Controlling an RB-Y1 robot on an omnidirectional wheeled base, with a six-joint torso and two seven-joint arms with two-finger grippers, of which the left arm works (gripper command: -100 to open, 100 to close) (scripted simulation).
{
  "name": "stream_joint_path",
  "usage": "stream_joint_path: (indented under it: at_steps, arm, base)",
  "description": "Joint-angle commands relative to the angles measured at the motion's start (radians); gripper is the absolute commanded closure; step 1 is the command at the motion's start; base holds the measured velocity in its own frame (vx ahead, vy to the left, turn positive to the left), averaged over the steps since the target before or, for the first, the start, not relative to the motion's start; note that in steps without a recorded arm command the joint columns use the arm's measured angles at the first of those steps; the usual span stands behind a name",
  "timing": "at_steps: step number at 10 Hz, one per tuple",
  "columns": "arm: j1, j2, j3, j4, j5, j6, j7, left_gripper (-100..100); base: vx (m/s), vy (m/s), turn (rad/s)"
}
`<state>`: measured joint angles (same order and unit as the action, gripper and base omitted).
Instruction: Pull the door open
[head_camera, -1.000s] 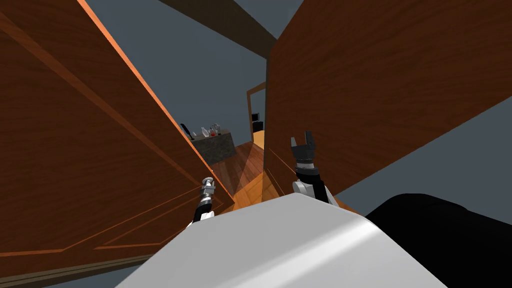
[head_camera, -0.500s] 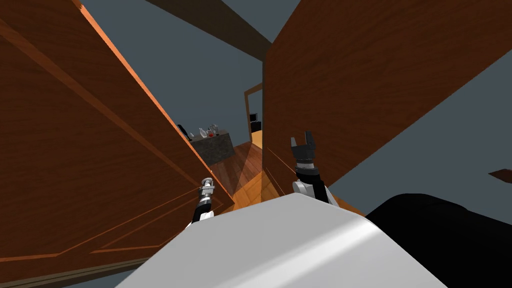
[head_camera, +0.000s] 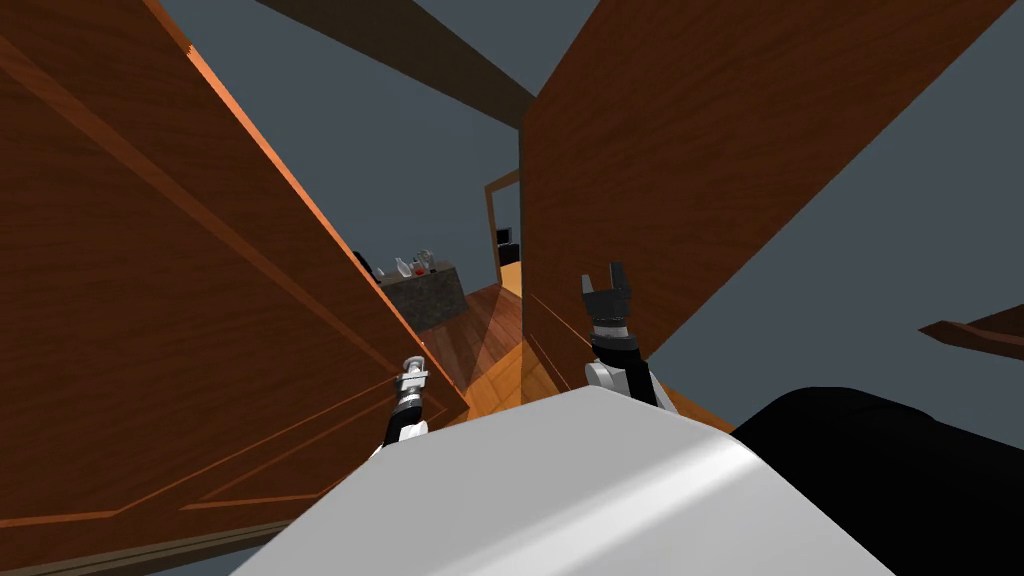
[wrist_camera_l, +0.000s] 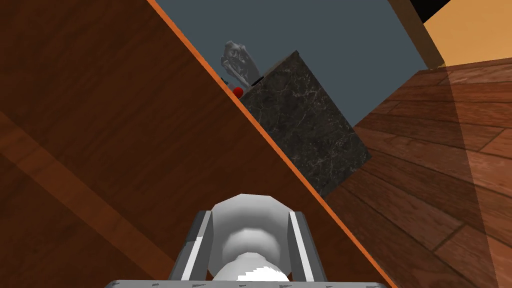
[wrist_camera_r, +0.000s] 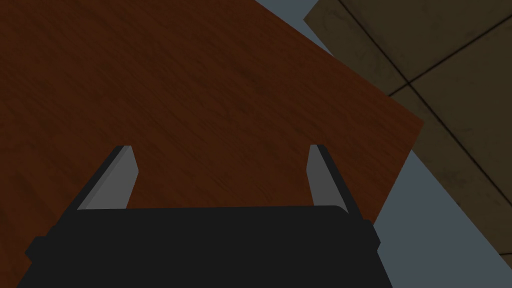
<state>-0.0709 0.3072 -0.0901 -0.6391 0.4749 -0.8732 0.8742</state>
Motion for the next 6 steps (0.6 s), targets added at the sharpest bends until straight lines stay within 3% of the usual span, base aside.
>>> stream_joint_path:
  at_steps: [1, 4, 6]
  arm:
    - [0.011, -0.002, -0.006, 0.004, 0.016, 0.012, 0.05, 100]
    - [0.012, 0.0, -0.009, 0.004, 0.028, 0.012, 0.095, 100]
    - [0.013, 0.003, -0.014, 0.003, 0.05, 0.013, 0.156, 100]
  base:
    - [-0.044, 0.001, -0.049]
    - [-0.038, 0.01, -0.036]
    - [-0.043, 0.015, -0.059]
